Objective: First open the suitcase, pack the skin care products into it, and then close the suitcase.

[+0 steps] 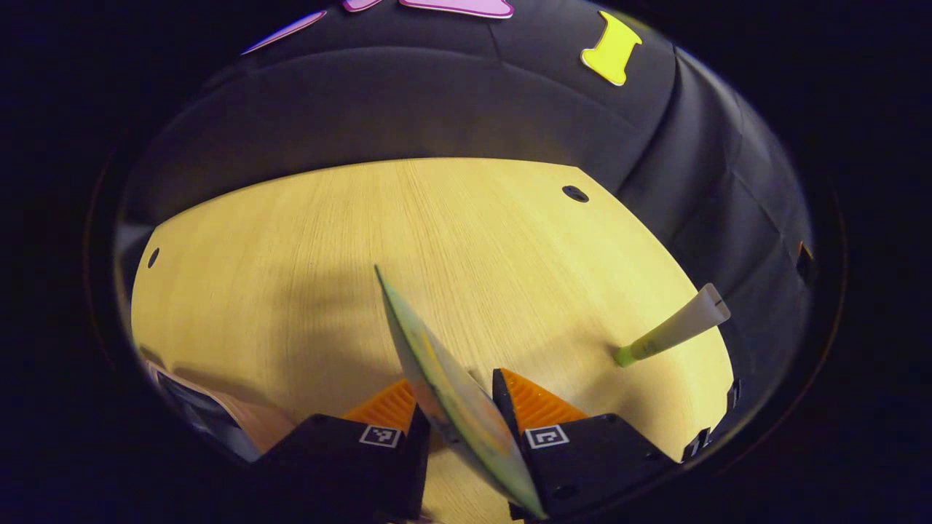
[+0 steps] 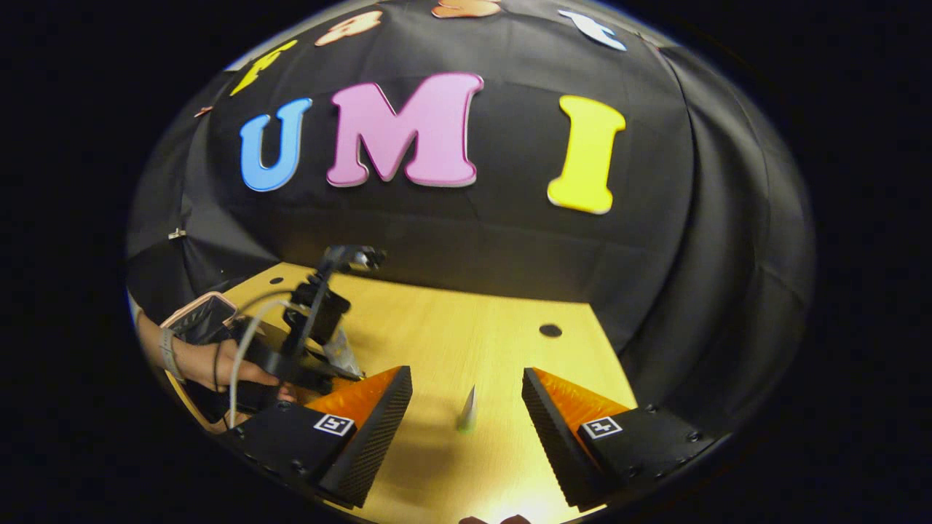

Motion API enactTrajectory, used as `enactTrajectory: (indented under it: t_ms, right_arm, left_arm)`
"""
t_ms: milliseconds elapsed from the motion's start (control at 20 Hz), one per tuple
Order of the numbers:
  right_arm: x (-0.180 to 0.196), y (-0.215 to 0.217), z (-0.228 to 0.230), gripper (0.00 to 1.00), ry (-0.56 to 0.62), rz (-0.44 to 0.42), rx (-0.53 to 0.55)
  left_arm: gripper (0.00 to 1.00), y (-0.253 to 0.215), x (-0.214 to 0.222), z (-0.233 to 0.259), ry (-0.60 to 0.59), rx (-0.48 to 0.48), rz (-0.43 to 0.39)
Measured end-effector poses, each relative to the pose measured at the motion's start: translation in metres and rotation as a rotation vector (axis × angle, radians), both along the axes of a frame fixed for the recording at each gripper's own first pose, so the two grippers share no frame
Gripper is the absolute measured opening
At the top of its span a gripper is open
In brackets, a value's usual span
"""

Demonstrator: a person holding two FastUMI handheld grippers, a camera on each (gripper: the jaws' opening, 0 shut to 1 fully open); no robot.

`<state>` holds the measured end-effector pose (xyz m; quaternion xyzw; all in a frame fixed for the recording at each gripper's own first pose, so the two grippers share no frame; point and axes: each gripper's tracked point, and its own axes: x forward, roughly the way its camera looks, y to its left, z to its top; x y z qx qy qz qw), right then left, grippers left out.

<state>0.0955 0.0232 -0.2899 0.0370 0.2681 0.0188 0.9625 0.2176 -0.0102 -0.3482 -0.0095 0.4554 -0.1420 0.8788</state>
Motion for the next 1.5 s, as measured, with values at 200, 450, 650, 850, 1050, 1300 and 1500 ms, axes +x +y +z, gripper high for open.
enactTrajectory:
  t_ms: [200,450,650,850,1050,1300,1500]
  right_arm:
    - [0.006,0.003,-0.081,0.98,0.212,-0.029,0.102]
    - [0.025,0.008,-0.144,0.98,0.326,-0.027,0.108]
    - [0.028,0.017,-0.163,0.56,0.356,-0.023,0.113]
    - [0.027,0.053,-0.105,0.29,0.27,0.052,0.17]
    - [0.007,0.113,-0.046,0.29,0.23,0.158,0.21]
    - [-0.033,0.205,0.0,0.29,0.229,0.289,0.29]
    - [-0.065,0.279,0.004,0.29,0.272,0.377,0.318]
  left_arm:
    - [0.45,-0.005,-0.019,0.026,-0.002,-0.006,-0.027]
    - [0.45,0.005,-0.056,0.08,-0.011,-0.055,-0.021]
    - [0.45,0.048,-0.082,0.11,-0.018,-0.073,0.054]
    - [0.48,0.117,-0.123,0.11,0.05,-0.035,0.152]
    - [0.45,0.19,-0.167,0.099,0.142,0.087,0.216]
    - [0.48,0.251,-0.221,0.048,0.399,0.195,0.307]
    - [0.45,0.261,-0.247,0.0,0.504,0.222,0.354]
